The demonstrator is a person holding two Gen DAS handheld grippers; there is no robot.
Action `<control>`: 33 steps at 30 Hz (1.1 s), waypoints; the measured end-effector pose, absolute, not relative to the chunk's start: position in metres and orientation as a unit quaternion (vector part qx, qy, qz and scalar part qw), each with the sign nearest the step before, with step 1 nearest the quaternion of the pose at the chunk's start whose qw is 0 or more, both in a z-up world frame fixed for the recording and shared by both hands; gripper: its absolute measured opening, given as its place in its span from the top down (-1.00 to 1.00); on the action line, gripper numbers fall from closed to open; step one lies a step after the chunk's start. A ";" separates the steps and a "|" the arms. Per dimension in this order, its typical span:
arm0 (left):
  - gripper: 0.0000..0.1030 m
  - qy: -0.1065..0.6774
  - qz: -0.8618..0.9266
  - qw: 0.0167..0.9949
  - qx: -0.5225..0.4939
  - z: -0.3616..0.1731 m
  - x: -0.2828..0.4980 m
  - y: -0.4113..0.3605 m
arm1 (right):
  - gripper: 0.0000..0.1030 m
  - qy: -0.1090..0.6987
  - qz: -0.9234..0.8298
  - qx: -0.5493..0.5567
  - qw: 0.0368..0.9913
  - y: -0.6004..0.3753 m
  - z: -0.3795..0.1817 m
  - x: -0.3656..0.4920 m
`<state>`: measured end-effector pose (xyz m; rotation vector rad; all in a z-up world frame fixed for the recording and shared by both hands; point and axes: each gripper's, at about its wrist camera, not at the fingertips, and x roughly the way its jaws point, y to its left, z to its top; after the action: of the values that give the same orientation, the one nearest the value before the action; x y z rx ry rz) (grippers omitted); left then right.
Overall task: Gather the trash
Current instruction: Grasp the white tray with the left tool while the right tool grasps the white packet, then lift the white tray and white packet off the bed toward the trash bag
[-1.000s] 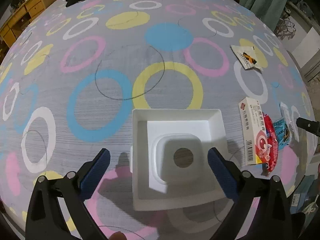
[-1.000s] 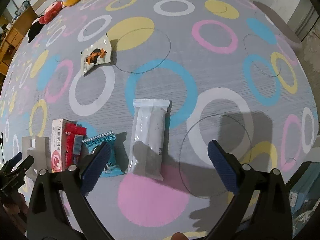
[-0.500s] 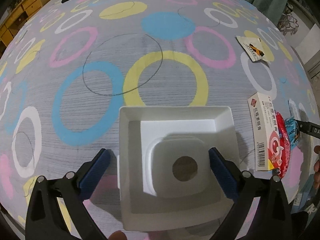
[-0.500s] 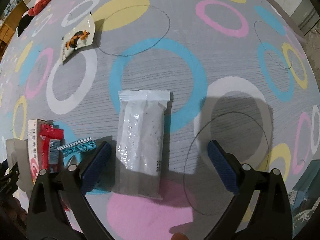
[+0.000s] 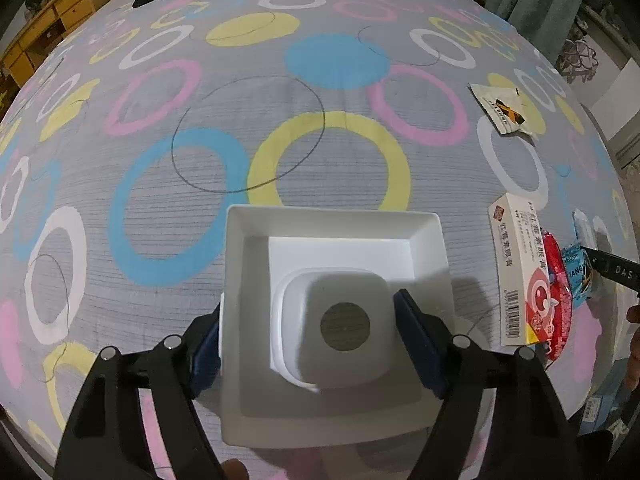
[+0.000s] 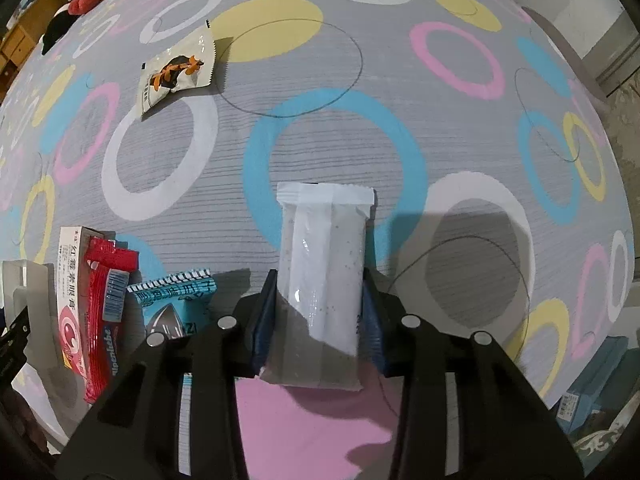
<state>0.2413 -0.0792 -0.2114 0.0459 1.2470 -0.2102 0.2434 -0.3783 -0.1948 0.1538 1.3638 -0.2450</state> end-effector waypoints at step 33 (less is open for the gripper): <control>-0.44 0.539 -0.087 0.838 0.013 -0.156 0.205 -0.054 | 0.26 0.563 -0.088 0.055 0.820 -0.384 -0.116 0.190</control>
<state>0.2052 -0.0539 -0.1562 0.0279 1.1399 -0.1848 0.1902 -0.3842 -0.1157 0.1179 1.1981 -0.1869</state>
